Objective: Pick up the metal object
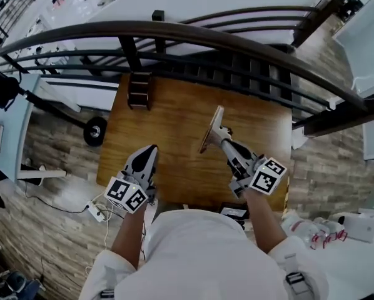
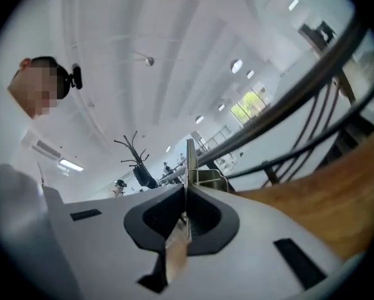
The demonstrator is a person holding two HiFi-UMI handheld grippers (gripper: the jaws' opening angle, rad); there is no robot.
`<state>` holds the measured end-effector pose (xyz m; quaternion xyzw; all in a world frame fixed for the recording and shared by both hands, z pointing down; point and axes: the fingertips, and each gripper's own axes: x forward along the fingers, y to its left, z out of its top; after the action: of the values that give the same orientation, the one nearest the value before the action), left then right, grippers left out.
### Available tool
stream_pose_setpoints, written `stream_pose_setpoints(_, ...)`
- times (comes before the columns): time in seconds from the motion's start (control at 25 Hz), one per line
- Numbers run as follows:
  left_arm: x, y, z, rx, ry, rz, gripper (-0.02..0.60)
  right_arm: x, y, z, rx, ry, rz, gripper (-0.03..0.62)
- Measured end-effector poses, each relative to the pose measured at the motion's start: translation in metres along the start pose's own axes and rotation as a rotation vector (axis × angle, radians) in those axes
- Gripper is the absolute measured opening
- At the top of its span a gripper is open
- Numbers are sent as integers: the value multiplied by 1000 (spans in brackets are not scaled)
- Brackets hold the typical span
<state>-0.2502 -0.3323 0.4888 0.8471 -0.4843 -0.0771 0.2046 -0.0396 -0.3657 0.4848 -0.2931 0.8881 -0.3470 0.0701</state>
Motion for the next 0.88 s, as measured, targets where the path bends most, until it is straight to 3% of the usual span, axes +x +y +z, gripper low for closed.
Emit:
stream_pose_setpoints(0.2,15,-54,71,91,-88,-10,14,-45,52,99,-327,-242,-13,25)
stream_pose_setpoints(0.44,20,-125,124,256,-143,43,14,-110,90,165,-603,-412,-146,26)
stream_pose_setpoints(0.6,27,-159,142,356,-191,68,14,-136,86,180,-668,-450,-235,25)
stream_pose_setpoints(0.88,47,-187,151,392,-222,85,14,-170,83,195,-765,-468,-324,25)
